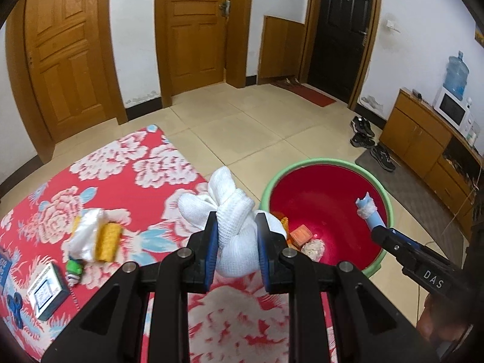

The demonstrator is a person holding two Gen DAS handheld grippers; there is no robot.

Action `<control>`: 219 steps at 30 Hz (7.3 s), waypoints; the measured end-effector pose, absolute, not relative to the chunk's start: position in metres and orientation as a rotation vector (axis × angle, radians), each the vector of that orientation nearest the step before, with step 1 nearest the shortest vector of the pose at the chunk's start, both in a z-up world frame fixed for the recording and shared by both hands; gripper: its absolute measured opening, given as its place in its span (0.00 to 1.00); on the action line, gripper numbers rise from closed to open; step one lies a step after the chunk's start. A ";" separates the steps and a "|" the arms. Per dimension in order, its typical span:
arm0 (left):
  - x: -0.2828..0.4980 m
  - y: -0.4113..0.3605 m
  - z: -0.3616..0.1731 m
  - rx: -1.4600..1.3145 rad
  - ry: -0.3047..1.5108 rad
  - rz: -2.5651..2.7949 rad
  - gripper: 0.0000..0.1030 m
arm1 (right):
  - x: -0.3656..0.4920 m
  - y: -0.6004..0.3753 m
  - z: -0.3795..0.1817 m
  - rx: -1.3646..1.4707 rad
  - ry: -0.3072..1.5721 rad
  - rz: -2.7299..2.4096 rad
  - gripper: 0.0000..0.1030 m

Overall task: Collect trash
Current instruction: 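Carry the white sock and blue tube over the red basin with both tools, then open both tools to drop the white sock and blue tube into the basin, then move both tools back over the table toward the teal box and plastic bag, then grasp the teal box with the left tool while the right tool grasps the plastic bag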

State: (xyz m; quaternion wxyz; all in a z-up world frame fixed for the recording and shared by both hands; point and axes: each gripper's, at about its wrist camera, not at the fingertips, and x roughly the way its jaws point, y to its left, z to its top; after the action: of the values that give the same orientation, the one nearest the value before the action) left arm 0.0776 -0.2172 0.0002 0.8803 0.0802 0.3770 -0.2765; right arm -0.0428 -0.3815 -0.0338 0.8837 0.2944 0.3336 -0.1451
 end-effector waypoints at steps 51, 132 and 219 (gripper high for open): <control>0.095 -0.300 -0.048 0.233 0.880 -0.667 0.35 | -0.032 -0.432 -0.079 0.697 0.744 -0.381 0.57; 0.153 0.073 -0.077 0.015 1.004 0.051 0.35 | -0.020 -0.281 -0.024 0.500 0.788 -0.145 0.66; 0.146 0.073 -0.068 -0.159 0.879 -0.096 0.18 | 0.159 -0.106 -0.046 0.236 0.937 0.124 0.64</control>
State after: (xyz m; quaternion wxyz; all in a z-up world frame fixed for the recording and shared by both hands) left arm 0.1464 0.0726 -0.0684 0.9009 -0.0769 0.4246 -0.0466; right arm 0.1590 -0.1060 -0.0459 0.8837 0.1136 0.4502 0.0595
